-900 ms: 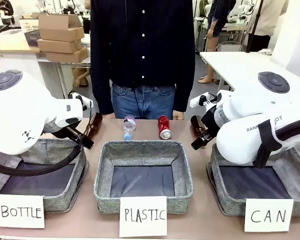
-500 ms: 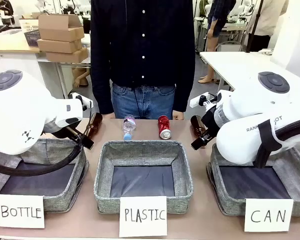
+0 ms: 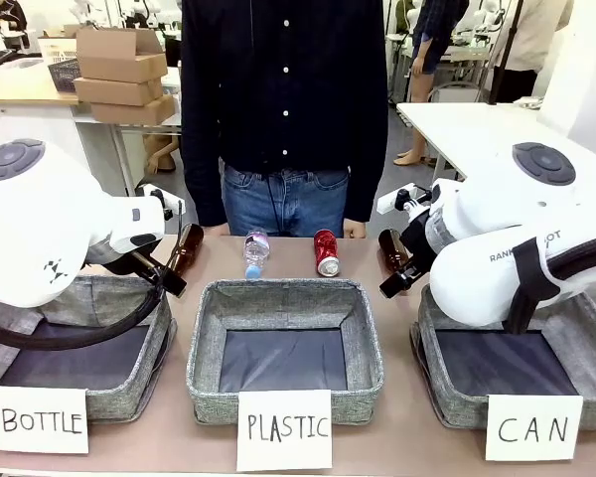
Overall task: Sort the can waste into the basket.
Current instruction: Pick up the can waste from the table and place it in the right Fabric basket.
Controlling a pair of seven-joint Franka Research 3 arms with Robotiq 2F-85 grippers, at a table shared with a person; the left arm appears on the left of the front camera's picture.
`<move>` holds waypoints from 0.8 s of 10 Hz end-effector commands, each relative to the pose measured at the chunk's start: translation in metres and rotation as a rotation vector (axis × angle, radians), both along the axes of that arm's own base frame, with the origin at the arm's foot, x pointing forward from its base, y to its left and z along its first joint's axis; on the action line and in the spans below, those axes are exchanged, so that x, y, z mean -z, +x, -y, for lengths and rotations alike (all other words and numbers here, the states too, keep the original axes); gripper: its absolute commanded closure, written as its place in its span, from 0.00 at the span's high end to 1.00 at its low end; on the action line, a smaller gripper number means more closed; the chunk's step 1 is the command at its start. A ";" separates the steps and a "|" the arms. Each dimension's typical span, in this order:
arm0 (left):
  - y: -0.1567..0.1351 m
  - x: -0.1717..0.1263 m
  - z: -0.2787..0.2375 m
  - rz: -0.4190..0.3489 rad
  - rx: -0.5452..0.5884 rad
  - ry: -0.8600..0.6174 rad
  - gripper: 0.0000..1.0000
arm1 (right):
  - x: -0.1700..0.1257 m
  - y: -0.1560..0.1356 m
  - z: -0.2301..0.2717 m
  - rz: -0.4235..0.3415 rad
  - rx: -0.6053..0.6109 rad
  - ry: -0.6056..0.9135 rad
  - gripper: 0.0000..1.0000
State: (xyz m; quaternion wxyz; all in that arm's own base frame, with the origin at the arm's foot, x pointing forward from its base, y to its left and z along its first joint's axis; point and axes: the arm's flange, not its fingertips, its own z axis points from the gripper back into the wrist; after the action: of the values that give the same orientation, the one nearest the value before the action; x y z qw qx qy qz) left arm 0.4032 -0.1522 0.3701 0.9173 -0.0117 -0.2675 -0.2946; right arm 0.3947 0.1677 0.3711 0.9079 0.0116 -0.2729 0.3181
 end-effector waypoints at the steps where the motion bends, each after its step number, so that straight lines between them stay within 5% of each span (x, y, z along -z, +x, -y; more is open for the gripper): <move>1: 0.000 0.000 0.000 0.000 0.000 0.000 1.00 | -0.037 -0.008 0.000 0.058 0.045 -0.006 1.00; 3: -0.066 -0.114 0.001 -0.047 -0.109 -0.079 1.00 | -0.138 -0.087 -0.009 0.128 0.157 0.021 1.00; 4: -0.119 -0.140 -0.002 0.007 -0.080 -0.044 1.00 | -0.163 -0.139 -0.005 0.143 0.144 0.036 1.00; 6: -0.184 -0.139 -0.025 0.053 -0.055 -0.034 1.00 | -0.147 -0.200 0.016 0.109 0.048 0.075 1.00; 8: -0.186 -0.107 -0.035 -0.042 -0.009 -0.061 1.00 | -0.102 -0.192 0.039 0.020 0.125 0.106 1.00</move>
State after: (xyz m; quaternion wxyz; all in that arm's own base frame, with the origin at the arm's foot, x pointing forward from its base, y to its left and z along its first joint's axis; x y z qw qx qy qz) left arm 0.2437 -0.1491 0.5732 0.9209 -0.0175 -0.2796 -0.2711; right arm 0.2191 0.1766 0.5806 0.9086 0.0119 -0.3175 0.2712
